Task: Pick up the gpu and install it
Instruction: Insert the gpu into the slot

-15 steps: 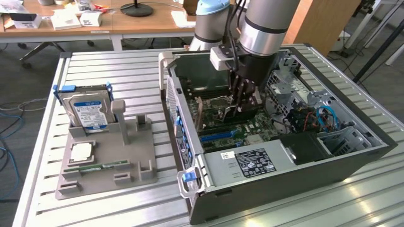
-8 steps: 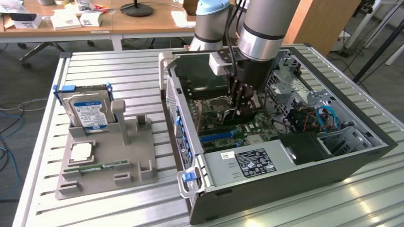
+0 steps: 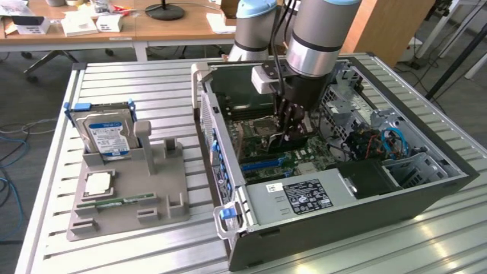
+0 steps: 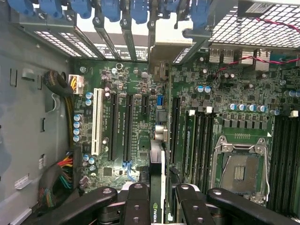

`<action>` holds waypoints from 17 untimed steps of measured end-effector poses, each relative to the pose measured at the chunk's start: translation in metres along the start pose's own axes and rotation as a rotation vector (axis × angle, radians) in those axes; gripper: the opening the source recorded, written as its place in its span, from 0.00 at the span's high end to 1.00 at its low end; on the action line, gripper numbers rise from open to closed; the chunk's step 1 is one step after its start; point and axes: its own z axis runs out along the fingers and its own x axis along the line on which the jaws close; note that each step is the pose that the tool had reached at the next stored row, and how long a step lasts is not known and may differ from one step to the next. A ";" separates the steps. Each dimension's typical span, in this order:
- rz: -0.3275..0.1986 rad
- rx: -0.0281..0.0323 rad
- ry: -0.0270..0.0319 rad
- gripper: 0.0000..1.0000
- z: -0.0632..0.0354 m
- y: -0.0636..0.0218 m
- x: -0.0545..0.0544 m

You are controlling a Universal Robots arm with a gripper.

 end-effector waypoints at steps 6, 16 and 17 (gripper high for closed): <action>0.000 0.0001 0.0000 0.74 0.0011 0.0034 -0.001; 0.000 0.0000 0.0000 0.74 0.0025 0.0102 -0.001; 0.000 0.0000 0.0000 0.74 0.0025 0.0102 -0.001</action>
